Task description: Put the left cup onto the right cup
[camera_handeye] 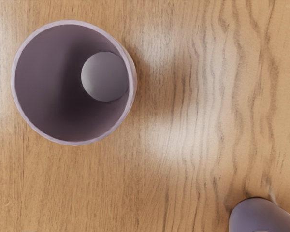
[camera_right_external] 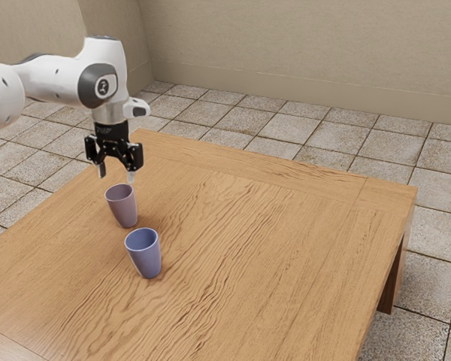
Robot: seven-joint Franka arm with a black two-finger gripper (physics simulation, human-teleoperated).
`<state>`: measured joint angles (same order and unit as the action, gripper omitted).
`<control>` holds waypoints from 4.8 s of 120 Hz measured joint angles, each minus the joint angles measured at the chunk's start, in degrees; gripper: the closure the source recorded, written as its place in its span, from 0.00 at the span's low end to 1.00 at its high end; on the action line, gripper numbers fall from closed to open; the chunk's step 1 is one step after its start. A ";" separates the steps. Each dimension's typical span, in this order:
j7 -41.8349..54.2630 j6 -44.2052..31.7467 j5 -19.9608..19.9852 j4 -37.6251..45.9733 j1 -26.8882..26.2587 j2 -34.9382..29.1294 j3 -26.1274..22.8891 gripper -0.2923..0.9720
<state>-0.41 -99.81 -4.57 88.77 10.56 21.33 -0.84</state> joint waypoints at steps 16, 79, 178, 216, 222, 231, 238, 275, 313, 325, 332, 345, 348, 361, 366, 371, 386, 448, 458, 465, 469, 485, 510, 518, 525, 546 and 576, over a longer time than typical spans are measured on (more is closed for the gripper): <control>0.34 -0.22 0.00 -1.28 -0.07 1.67 0.34 0.33; 1.29 -1.30 0.48 -1.91 0.08 4.65 0.29 0.34; 2.61 -1.99 0.82 -5.24 0.98 8.58 -0.41 0.35; 2.97 -2.03 0.71 -6.12 1.50 10.01 -0.65 0.35; 3.01 -2.05 0.68 -6.13 1.54 10.25 -0.63 0.35; 3.06 -2.08 0.65 -6.47 1.78 10.53 -0.65 0.35; 3.10 -2.09 0.62 -6.81 1.88 10.85 -0.67 0.35; 3.42 -1.91 0.42 -9.46 2.40 13.10 -1.50 0.36; 3.66 -1.67 0.15 -11.19 3.19 14.91 -2.39 0.38; 3.71 -1.73 0.16 -11.22 3.37 15.14 -2.41 0.38; 3.74 -1.79 0.17 -11.22 3.52 15.18 -2.47 0.39; 3.79 -1.90 0.17 -11.23 3.83 15.45 -2.67 0.39; 3.80 -1.92 0.17 -11.23 3.91 15.53 -2.77 0.40; 3.83 -2.01 0.19 -11.23 4.18 15.80 -2.98 0.41; 3.84 -2.03 0.22 -11.23 4.30 15.95 -3.01 0.42; 3.85 -2.05 0.26 -11.23 4.40 16.06 -3.02 0.42; 3.88 -2.09 0.32 -11.23 4.60 16.37 -3.02 0.45; 3.92 -2.13 0.62 -11.49 4.88 16.76 -3.03 0.59; 3.90 -2.14 0.66 -11.49 4.91 16.84 -3.03 0.61; 3.89 -2.14 0.68 -11.49 4.96 16.87 -3.03 0.63; 3.88 -2.14 0.68 -11.50 4.97 16.87 -3.02 0.64; 3.84 -2.14 0.70 -11.49 4.96 16.88 -2.98 0.68; 3.79 -2.14 0.72 -11.49 4.96 16.88 -2.94 0.75; 3.78 -2.15 0.71 -11.49 4.97 16.88 -2.94 0.77; 3.77 -2.16 0.71 -11.49 4.98 16.88 -2.94 0.78; 3.73 -2.37 0.75 -11.51 4.98 16.88 -2.94 0.82; 3.58 -2.55 0.53 -11.49 4.93 16.88 -3.00 0.84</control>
<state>3.17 -102.36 -4.03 77.28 15.48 38.21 -3.84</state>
